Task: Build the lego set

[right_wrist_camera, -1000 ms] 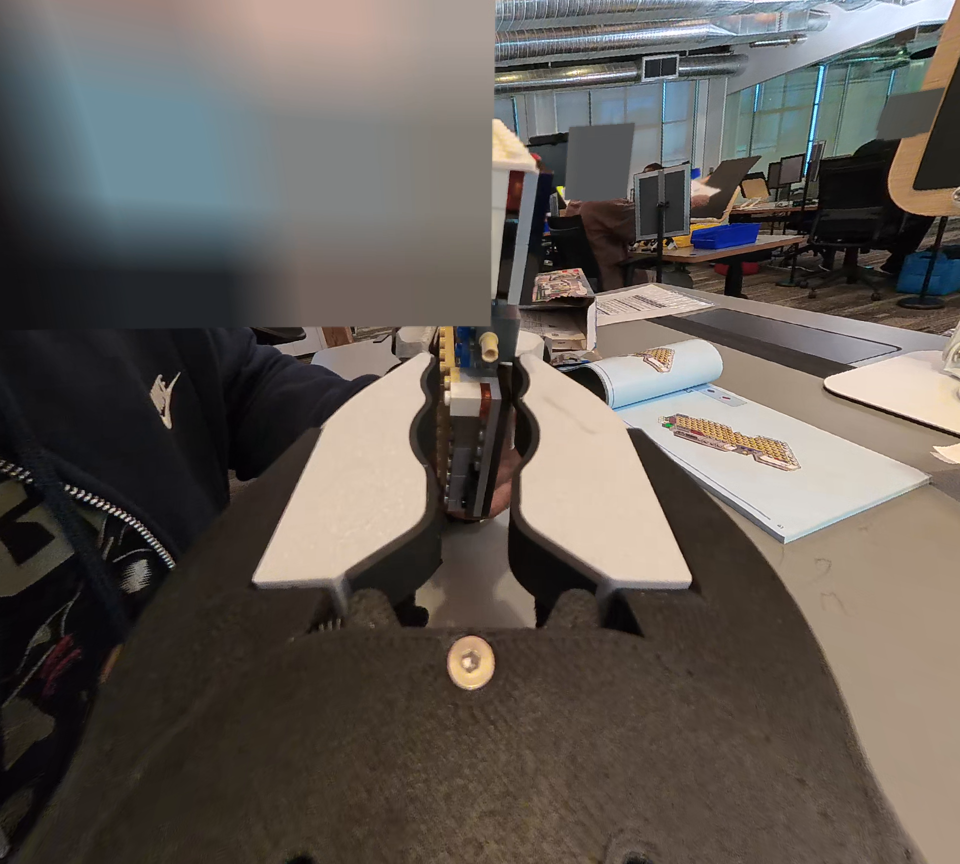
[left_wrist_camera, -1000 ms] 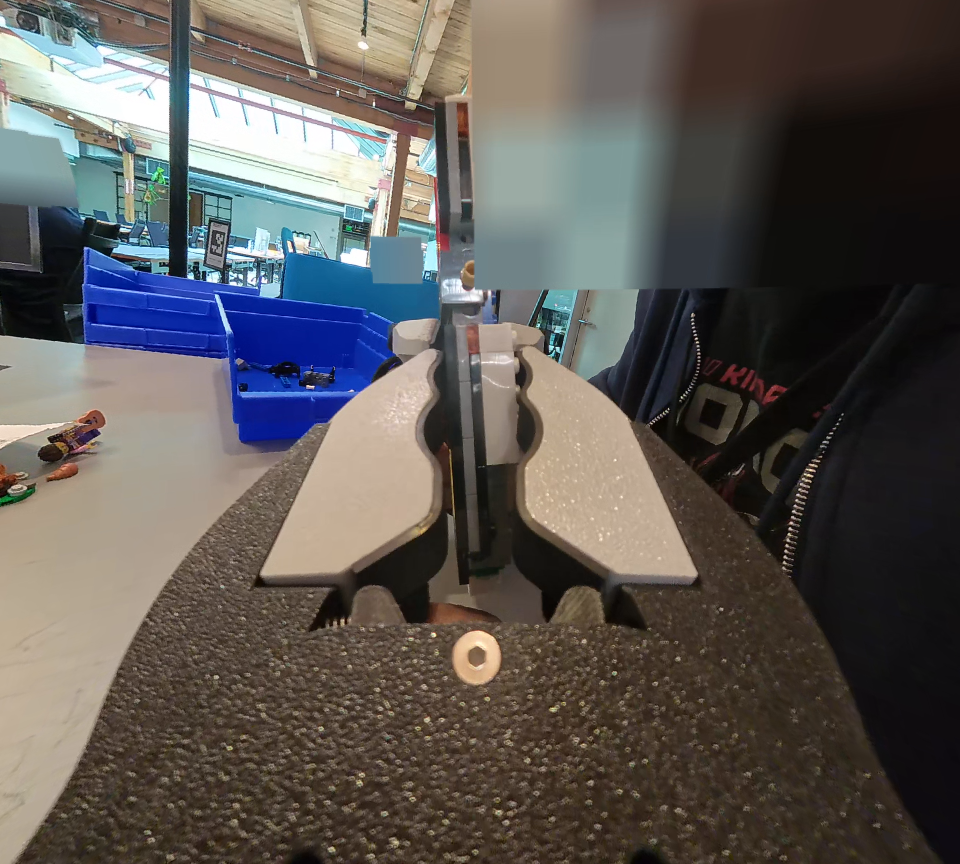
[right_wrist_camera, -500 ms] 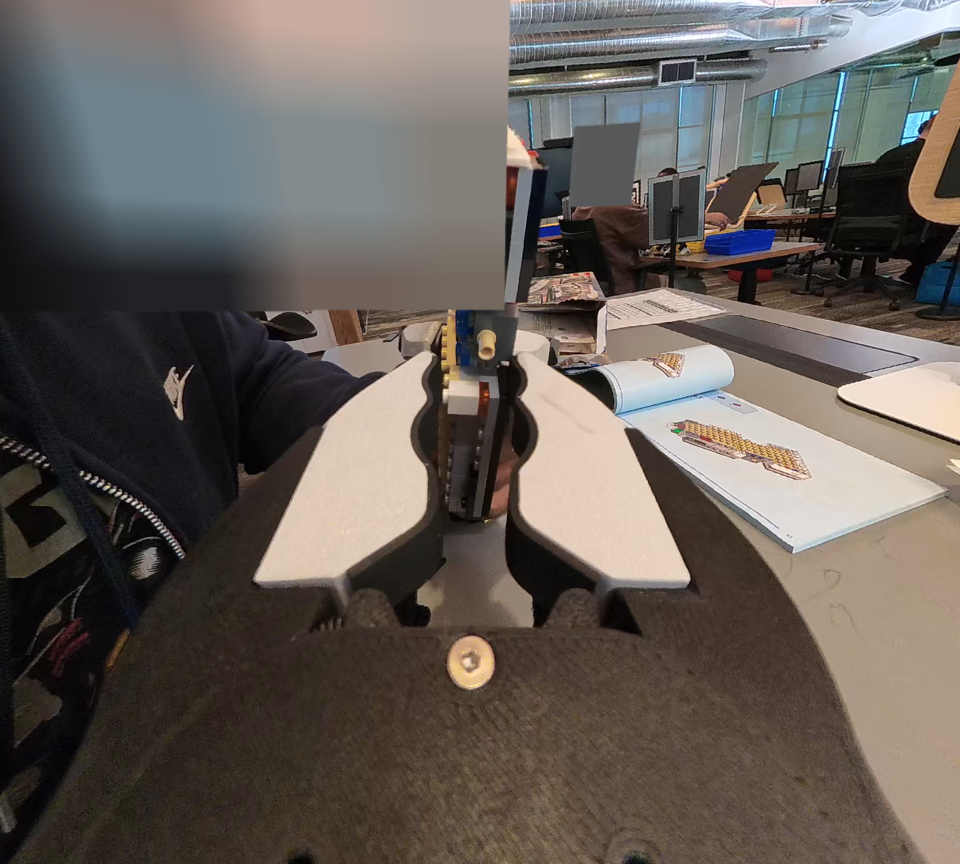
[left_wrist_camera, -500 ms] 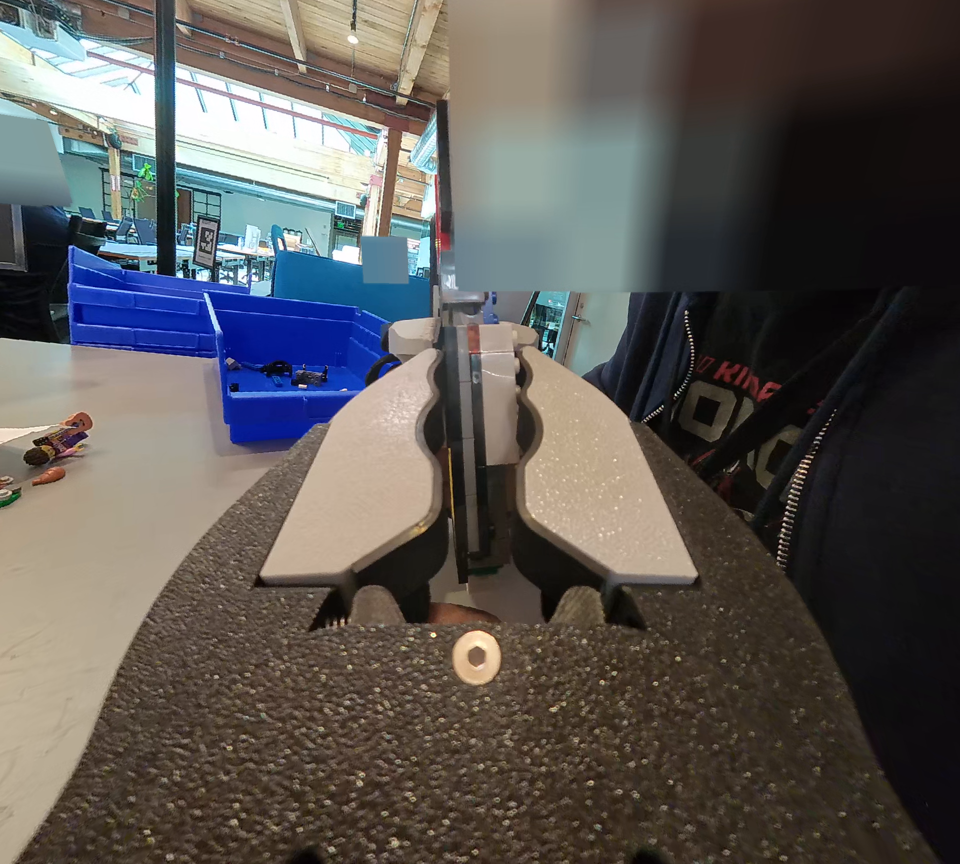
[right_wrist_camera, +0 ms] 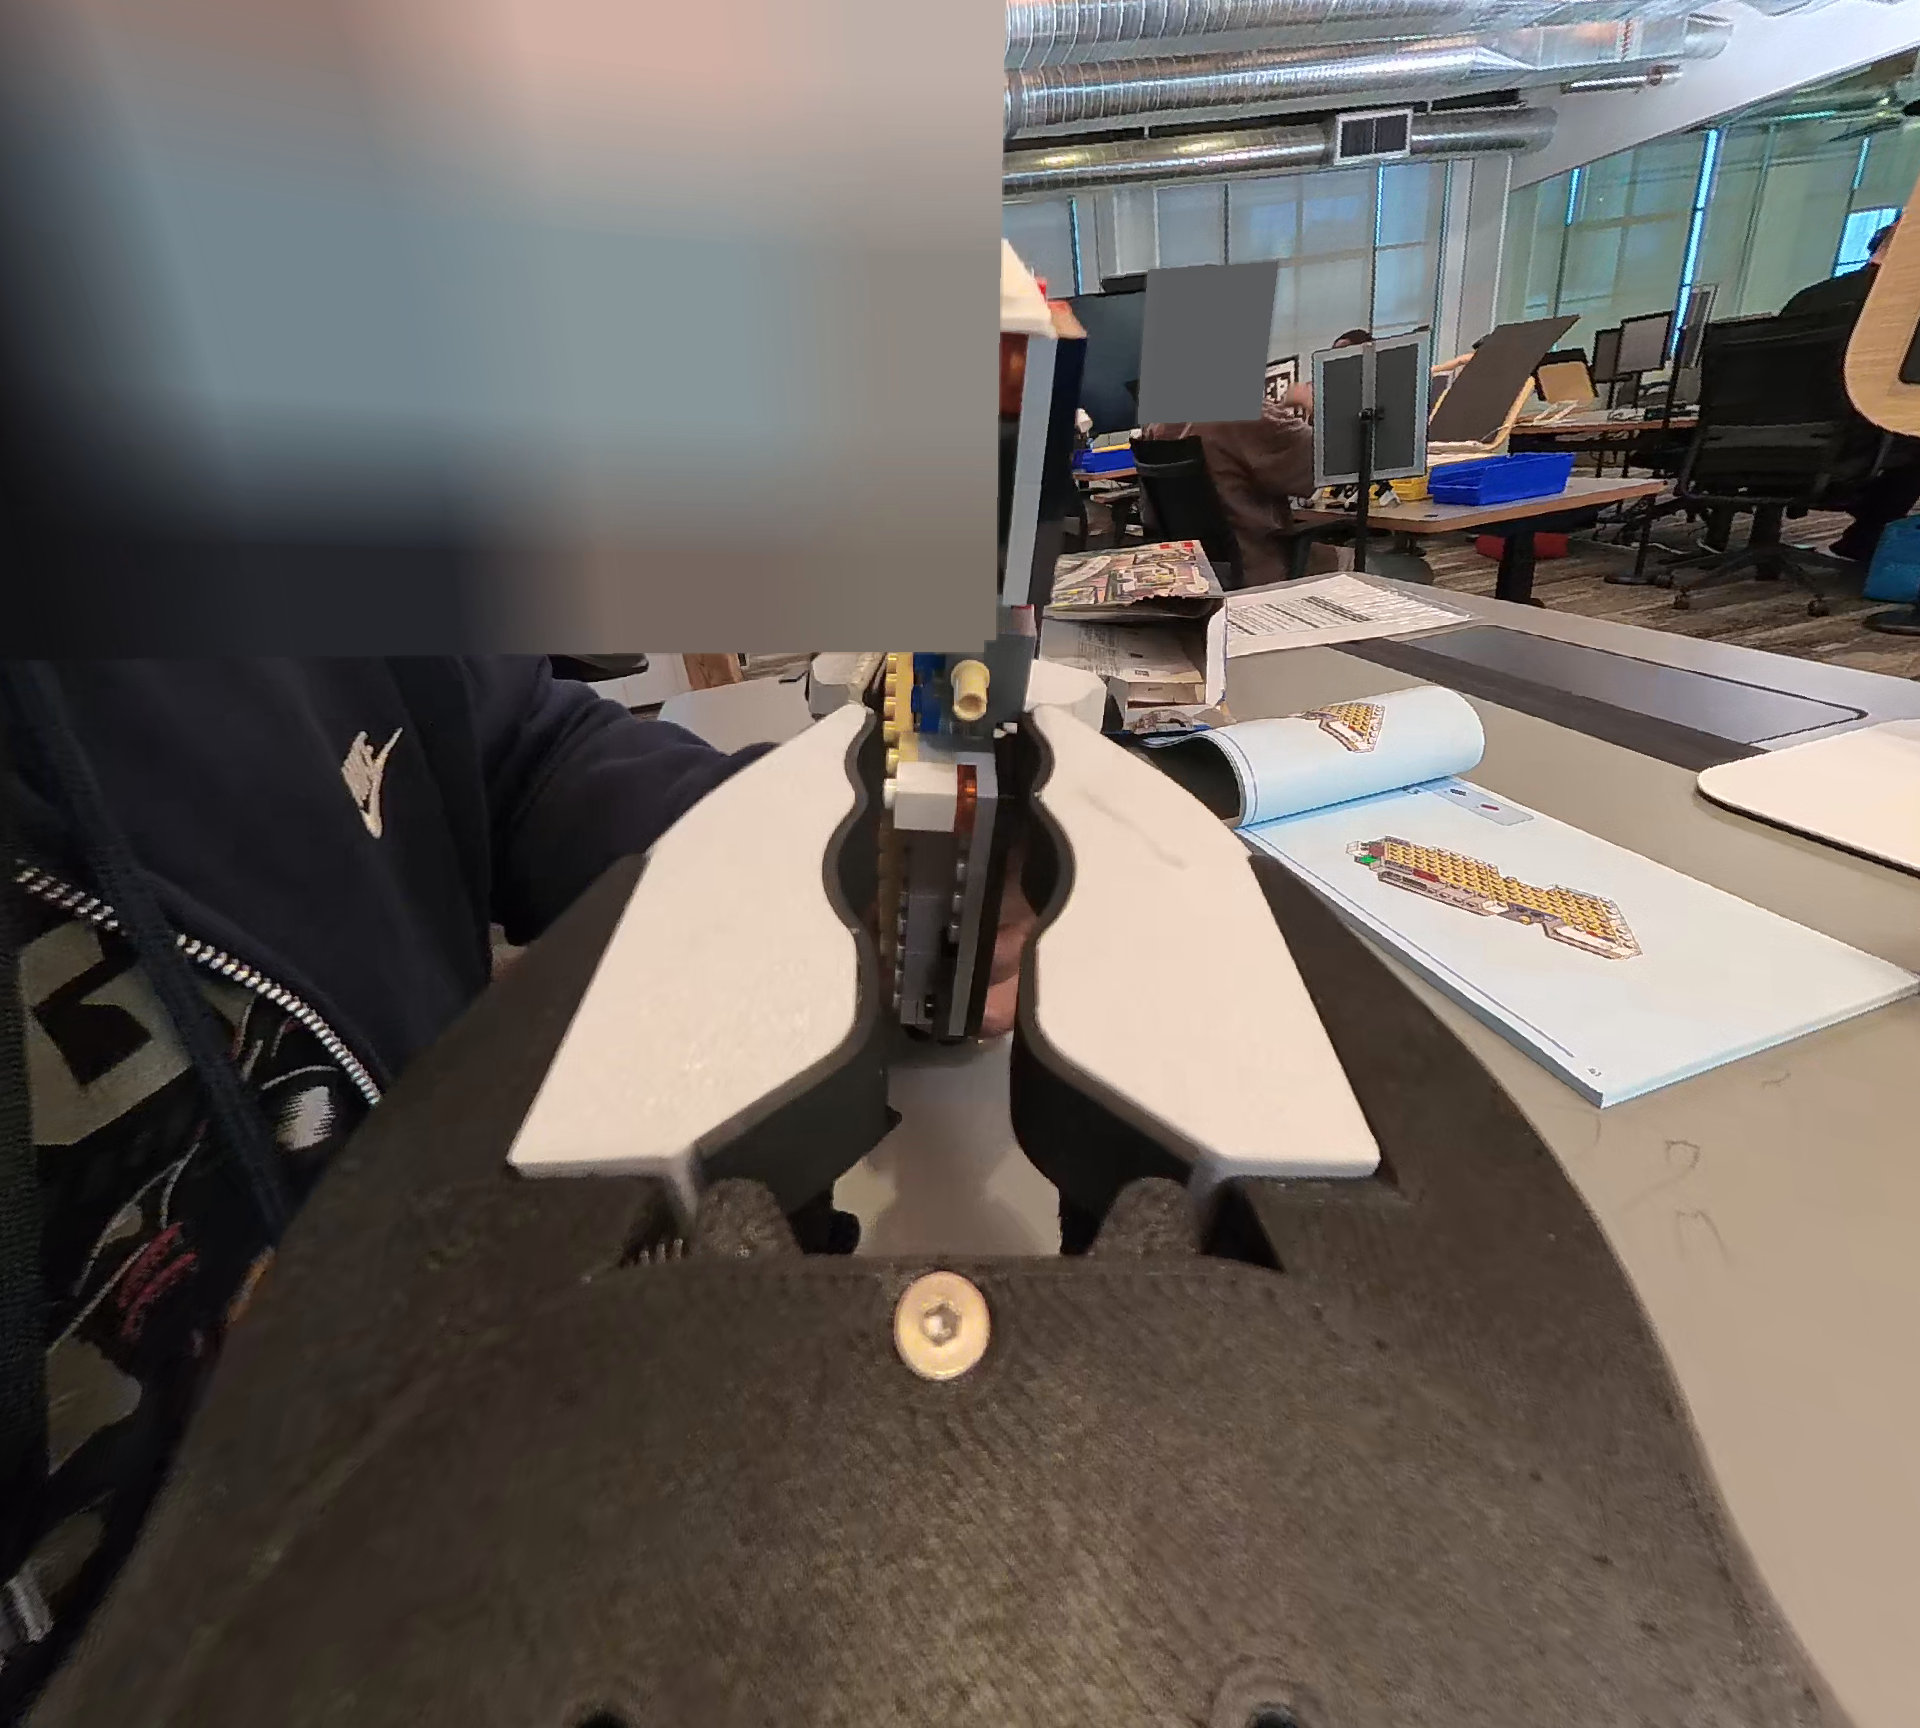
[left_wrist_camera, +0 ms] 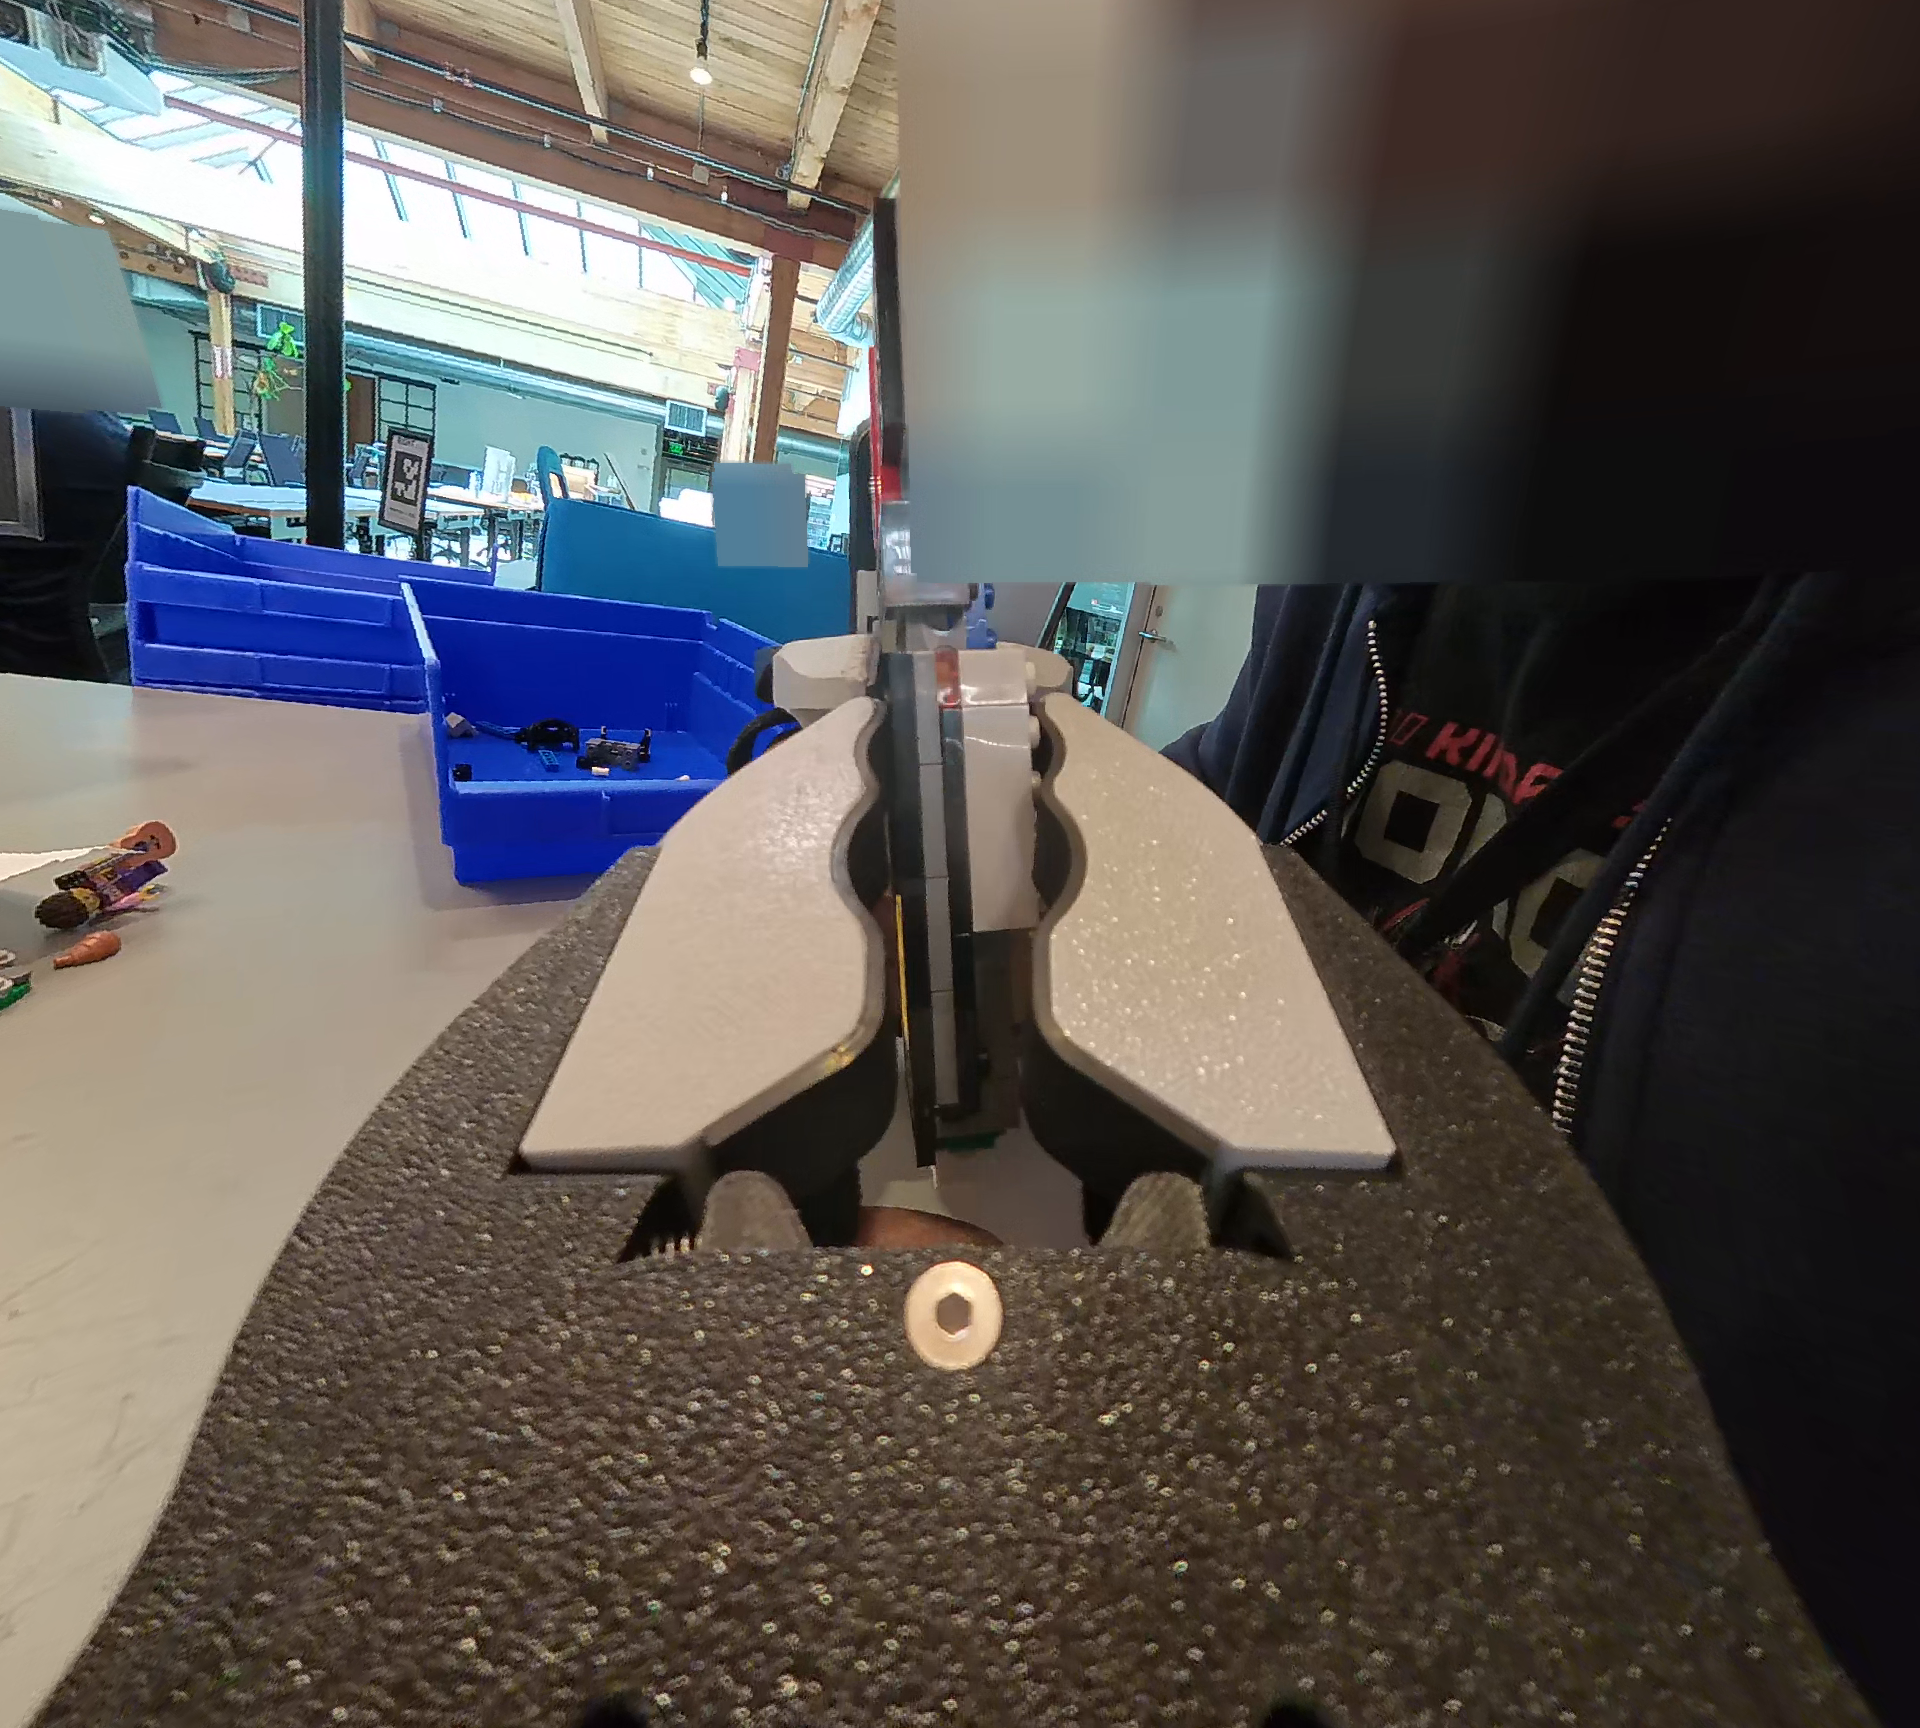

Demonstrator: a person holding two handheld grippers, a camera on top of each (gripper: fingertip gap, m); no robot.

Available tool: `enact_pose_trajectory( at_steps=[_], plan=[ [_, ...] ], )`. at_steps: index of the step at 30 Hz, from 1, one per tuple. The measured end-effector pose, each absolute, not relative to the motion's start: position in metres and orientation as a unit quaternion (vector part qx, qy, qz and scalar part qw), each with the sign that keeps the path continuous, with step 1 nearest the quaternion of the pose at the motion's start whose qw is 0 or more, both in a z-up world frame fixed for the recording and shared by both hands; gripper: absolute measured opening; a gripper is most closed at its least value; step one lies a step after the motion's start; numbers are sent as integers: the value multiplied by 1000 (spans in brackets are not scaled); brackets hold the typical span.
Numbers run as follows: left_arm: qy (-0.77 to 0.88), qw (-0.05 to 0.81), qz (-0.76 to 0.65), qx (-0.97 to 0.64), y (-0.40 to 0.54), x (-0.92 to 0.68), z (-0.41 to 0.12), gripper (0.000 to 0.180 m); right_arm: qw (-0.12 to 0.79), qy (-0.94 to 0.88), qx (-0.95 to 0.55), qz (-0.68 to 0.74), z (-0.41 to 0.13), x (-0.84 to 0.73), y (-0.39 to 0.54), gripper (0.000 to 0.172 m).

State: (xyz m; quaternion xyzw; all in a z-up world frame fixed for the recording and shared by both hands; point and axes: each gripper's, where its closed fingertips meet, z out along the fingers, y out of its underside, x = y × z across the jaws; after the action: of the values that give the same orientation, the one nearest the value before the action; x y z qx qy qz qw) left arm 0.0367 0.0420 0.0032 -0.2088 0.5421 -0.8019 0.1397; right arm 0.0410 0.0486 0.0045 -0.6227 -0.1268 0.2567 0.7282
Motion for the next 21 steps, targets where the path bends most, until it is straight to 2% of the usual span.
enact_pose_trajectory(
  at_steps=[5, 14, 21],
  plan=[
    [539, 141, -801, -221, 44, 40, 3, 24, 729, -116, -628, 246, 4, 45, 51, 27],
    [581, 176, -757, -241, 48, 47, -5, 24, 720, -118, -660, 180, -1, 63, 50, 45],
    [620, 202, -714, -256, 50, 53, -14, 24, 701, -131, -684, 154, -11, 68, 51, 47]
  ],
)
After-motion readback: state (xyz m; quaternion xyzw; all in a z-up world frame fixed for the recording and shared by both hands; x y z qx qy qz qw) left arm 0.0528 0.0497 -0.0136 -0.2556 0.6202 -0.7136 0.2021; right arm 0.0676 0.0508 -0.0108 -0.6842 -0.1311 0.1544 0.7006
